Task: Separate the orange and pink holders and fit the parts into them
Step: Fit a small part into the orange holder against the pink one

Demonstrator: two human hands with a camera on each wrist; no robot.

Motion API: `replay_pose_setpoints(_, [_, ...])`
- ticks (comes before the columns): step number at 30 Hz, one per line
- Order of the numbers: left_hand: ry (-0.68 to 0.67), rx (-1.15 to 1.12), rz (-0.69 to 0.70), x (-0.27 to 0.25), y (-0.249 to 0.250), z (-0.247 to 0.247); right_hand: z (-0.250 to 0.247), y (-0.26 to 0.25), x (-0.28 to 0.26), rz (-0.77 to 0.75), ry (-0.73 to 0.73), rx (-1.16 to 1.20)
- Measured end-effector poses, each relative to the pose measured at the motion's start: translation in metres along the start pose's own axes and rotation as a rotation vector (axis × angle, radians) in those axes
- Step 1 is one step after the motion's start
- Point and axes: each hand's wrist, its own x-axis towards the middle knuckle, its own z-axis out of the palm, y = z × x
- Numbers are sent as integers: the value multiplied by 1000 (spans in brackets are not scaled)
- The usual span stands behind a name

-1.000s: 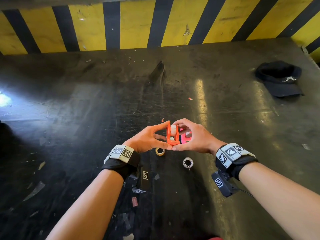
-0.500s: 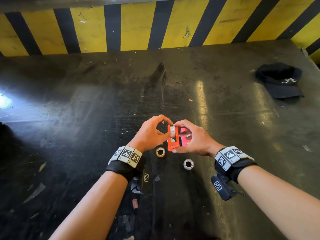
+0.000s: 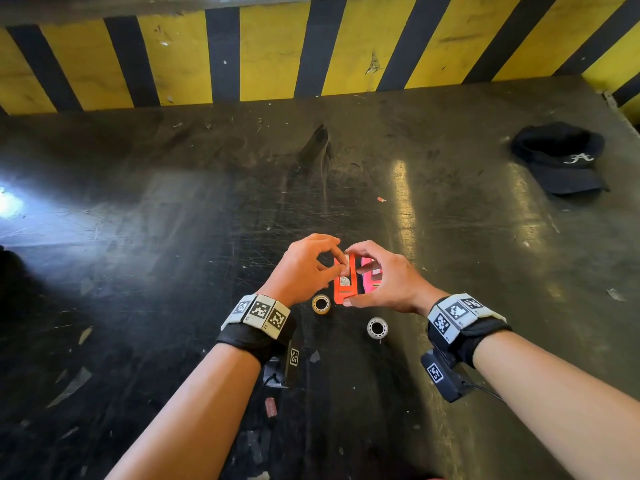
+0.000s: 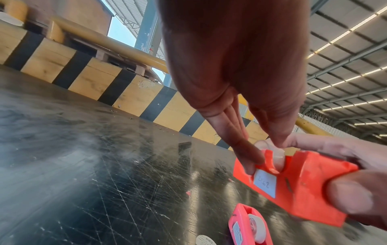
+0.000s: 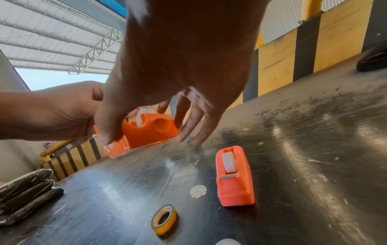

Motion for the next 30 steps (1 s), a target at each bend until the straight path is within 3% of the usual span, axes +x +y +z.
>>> replay_pose_setpoints(11, [-232,-69,-83,-14,2,-1,8,18,1,84,-85,29])
replay_pose_setpoints(20, [-191,-98,-100,-19,1,0,6,17,2,131,-165,80])
replay_pose_setpoints(30, [-174,-141,-75,-23,1,-1,8,19,6,165,-142,100])
